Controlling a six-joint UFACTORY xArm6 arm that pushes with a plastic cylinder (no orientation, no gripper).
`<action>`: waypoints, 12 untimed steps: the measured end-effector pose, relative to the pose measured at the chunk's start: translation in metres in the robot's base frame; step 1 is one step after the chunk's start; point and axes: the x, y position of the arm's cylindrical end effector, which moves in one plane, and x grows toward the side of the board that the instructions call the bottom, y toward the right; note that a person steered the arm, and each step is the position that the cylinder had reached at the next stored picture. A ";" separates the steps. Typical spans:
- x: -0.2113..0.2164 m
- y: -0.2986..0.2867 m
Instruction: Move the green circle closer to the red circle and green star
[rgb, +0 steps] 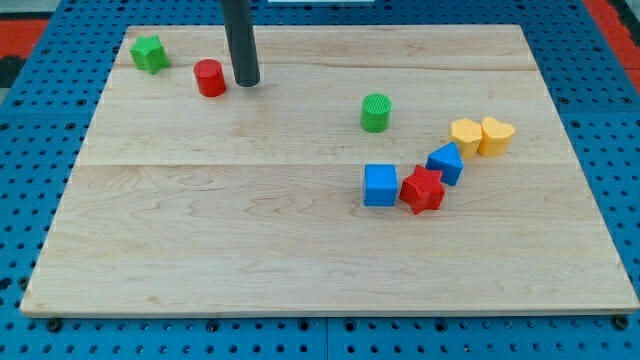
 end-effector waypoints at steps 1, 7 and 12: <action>0.000 -0.016; -0.020 0.275; 0.047 0.101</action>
